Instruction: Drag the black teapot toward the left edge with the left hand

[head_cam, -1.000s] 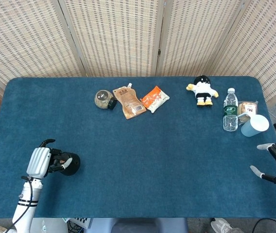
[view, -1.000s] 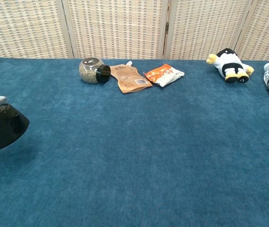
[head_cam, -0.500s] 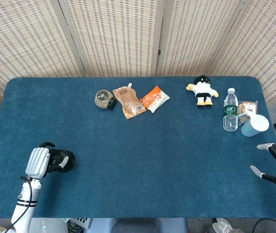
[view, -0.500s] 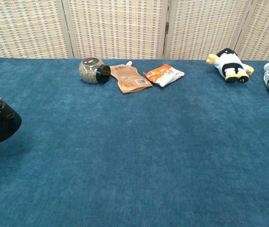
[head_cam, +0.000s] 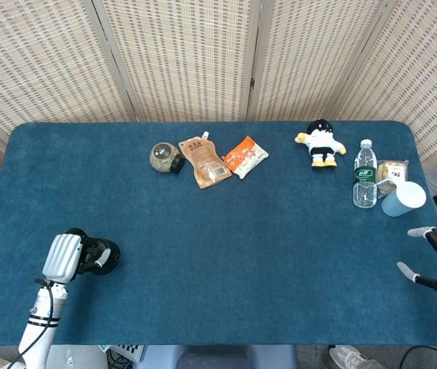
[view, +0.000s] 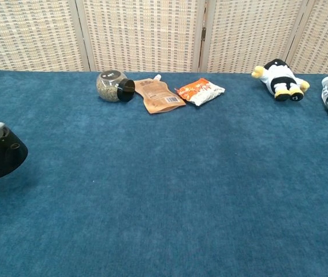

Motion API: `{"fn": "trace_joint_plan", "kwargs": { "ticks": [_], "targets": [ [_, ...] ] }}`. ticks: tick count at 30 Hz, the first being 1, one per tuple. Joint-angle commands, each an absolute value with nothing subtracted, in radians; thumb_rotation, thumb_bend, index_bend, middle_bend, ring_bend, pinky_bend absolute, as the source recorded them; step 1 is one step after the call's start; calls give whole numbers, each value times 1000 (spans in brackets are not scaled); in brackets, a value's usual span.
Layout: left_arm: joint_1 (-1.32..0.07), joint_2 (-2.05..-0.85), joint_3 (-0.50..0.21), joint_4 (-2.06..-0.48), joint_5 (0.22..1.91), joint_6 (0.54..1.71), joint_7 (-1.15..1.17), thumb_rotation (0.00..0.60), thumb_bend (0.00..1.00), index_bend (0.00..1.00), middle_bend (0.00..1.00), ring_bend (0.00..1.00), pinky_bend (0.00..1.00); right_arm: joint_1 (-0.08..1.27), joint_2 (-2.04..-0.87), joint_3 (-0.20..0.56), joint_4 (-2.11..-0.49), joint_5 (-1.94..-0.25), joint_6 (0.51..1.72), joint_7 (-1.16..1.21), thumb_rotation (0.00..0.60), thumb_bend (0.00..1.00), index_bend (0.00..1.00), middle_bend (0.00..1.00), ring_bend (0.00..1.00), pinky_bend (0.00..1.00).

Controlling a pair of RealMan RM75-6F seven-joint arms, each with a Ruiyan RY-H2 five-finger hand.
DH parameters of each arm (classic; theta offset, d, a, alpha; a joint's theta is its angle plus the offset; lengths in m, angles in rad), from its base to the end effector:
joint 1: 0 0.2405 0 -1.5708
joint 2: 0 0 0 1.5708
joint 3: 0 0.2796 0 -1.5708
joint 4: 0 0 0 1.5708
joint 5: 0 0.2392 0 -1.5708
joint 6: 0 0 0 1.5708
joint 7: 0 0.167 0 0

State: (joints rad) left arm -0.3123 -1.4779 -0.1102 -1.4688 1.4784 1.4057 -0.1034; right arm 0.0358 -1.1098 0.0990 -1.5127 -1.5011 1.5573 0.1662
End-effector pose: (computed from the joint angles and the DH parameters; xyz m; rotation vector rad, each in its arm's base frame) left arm -0.2675 0.2882 0.0273 -1.4148 -1.0644 -1.2796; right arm -0.3654 -0.2027 0.1768 1.2668 -0.8767 0.9978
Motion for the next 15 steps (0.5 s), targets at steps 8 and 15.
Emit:
{"fn": "trace_joint_plan", "kwargs": {
  "ticks": [8,15],
  "targets": [
    [-314,-1484,-112,-1456,1481,1406,-103,600,305,963,1000,857,595,36,-1111,100,-1512,-1498,1555,166,600,145,361,371,263,75],
    [-315,-1489,-110,-1447,1483,1405,-103,600,305,963,1000,854,598,35,-1111,99,-1513,-1498,1556,164,600,146,361,371,263,75]
  ]
}}
